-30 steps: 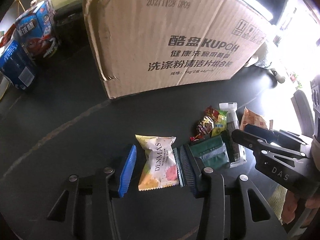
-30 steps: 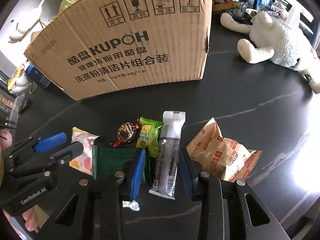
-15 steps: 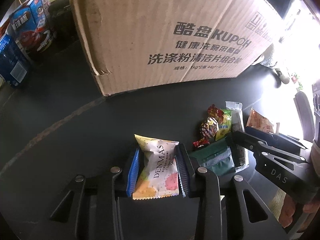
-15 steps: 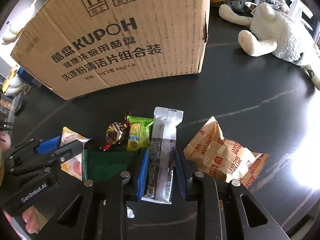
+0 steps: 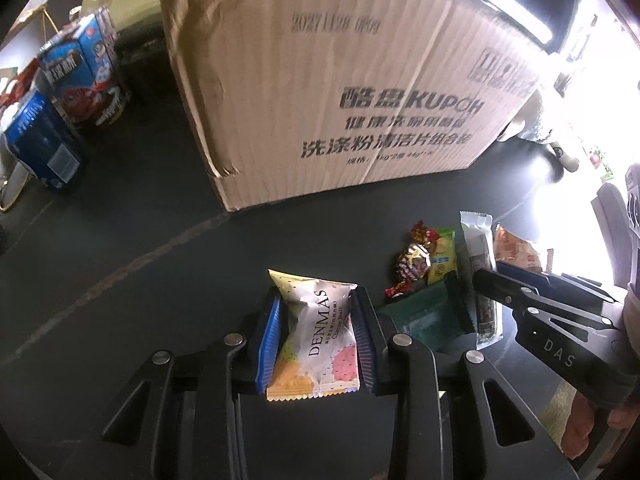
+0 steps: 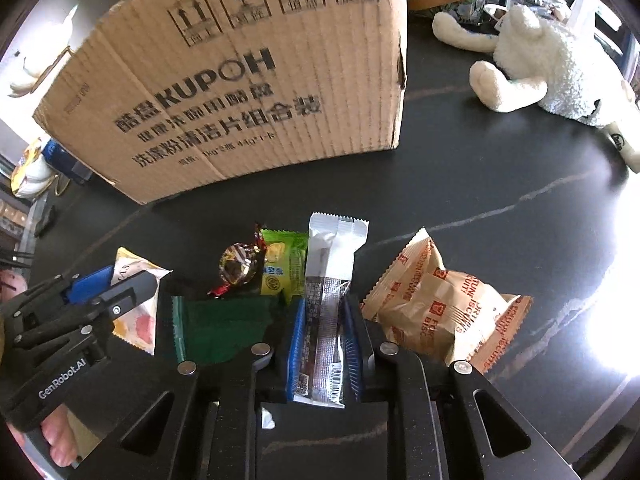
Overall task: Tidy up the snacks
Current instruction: 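Lift both held snacks up toward the box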
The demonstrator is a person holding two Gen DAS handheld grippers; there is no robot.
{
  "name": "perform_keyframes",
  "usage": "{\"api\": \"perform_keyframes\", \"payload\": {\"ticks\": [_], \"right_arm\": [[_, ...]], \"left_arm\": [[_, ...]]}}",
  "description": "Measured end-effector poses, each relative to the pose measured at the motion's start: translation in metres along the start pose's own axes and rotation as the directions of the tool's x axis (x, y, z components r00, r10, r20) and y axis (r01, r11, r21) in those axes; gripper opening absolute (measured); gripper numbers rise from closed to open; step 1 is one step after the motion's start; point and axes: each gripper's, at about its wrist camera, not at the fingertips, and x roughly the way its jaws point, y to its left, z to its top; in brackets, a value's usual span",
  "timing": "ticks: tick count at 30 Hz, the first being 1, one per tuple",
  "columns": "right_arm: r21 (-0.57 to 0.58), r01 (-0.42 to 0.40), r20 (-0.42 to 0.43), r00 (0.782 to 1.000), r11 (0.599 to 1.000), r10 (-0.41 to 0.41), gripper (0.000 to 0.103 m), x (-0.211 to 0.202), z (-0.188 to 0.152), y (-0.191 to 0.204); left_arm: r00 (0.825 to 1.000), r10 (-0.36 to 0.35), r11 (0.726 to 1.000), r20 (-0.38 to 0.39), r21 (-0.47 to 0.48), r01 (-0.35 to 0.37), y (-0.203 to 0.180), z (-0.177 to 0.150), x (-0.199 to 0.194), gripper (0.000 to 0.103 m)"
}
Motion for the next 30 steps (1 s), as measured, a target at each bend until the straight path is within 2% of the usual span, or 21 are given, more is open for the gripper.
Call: {"api": "perform_keyframes", "payload": {"ticks": [9, 17, 30], "right_arm": [[-0.031, -0.029, 0.090, 0.995, 0.999, 0.032, 0.021, -0.047, -0.002, 0.011], [-0.075, -0.040, 0.198, 0.979, 0.996, 0.054, 0.021, -0.091, 0.008, 0.026], [-0.100, -0.084, 0.299, 0.948, 0.991, 0.110, 0.021, -0.141, 0.048, 0.043]], "left_arm": [[0.997, -0.016, 1.000, 0.073, 0.023, 0.015, -0.009, 0.000, -0.037, 0.034], [0.988, -0.019, 0.999, 0.151, 0.047, 0.012, -0.015, 0.008, -0.074, 0.034], [0.961, -0.008, 0.999, 0.276, 0.038, -0.003, -0.018, 0.051, -0.133, 0.034]]}}
